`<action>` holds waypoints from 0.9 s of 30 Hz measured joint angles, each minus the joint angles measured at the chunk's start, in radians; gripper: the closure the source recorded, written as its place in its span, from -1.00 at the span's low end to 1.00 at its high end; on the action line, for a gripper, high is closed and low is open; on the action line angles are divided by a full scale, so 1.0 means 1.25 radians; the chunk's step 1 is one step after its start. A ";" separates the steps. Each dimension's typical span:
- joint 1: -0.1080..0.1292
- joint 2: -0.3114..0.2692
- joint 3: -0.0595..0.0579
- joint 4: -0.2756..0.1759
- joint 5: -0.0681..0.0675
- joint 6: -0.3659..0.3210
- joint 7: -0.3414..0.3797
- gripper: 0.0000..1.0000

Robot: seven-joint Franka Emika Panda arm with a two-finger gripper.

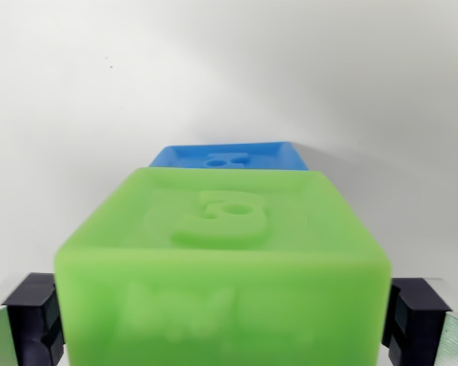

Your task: Stack cube

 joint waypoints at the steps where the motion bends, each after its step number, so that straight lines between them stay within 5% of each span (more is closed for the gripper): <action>1: 0.000 0.000 0.000 0.000 0.000 0.000 0.000 -1.00; 27: 0.000 -0.037 0.000 -0.005 0.001 -0.030 0.000 -1.00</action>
